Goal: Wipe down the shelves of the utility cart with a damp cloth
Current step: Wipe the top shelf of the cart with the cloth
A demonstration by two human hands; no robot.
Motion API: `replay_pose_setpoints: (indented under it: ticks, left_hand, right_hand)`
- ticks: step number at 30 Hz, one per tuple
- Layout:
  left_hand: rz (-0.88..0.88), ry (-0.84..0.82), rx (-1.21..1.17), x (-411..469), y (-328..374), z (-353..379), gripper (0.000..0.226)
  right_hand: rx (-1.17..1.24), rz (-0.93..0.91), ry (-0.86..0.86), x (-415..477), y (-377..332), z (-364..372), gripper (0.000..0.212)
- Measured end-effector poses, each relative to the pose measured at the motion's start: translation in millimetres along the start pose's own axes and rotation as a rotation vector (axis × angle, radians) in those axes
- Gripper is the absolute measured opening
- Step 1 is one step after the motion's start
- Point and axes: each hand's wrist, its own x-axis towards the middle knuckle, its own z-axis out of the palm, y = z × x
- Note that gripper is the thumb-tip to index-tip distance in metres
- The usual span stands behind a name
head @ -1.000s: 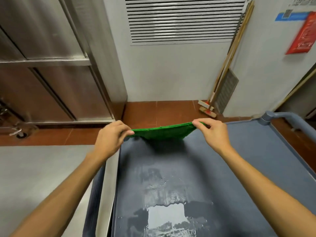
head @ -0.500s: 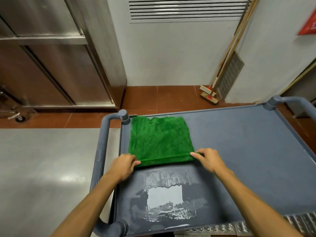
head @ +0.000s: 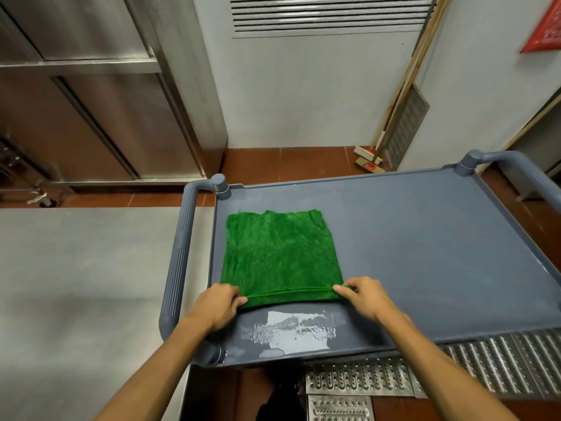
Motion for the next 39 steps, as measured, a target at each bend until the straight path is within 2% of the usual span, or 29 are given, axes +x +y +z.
replay_pose_setpoints:
  ticks: [6, 9, 15, 19, 20, 23, 25, 29, 39]
  left_hand:
    - [0.018, -0.149, 0.112, -33, 20, 15, 0.035]
    - [0.032, -0.166, 0.137, -49, 33, 22, 0.034]
    - [0.109, -0.067, 0.080, -80, 40, 31, 0.040]
    - [0.135, 0.012, 0.088, -103, 44, 35, 0.068]
    - [0.133, 0.029, 0.094, -108, 45, 36, 0.067]
    - [0.083, 0.098, 0.036, -118, 47, 37, 0.042]
    - [0.060, 0.127, -0.019, -124, 49, 36, 0.034]
    - [0.051, 0.121, -0.062, -133, 51, 35, 0.036]
    - [0.083, -0.057, -0.082, -148, 58, 30, 0.042]
  right_hand:
    - [-0.046, 0.009, -0.002, -32, 14, 7, 0.035]
    - [-0.079, 0.025, -0.007, -46, 18, 10, 0.034]
    - [-0.075, 0.048, -0.009, -69, 26, 13, 0.049]
    - [-0.043, 0.023, 0.004, -88, 28, 18, 0.045]
    - [-0.042, 0.017, 0.009, -92, 29, 19, 0.044]
    - [-0.021, 0.019, 0.033, -105, 31, 20, 0.045]
    - [-0.012, 0.010, 0.048, -111, 31, 18, 0.046]
    - [-0.023, 0.002, 0.060, -125, 31, 14, 0.047]
    - [-0.100, 0.015, -0.025, -145, 32, 0, 0.047]
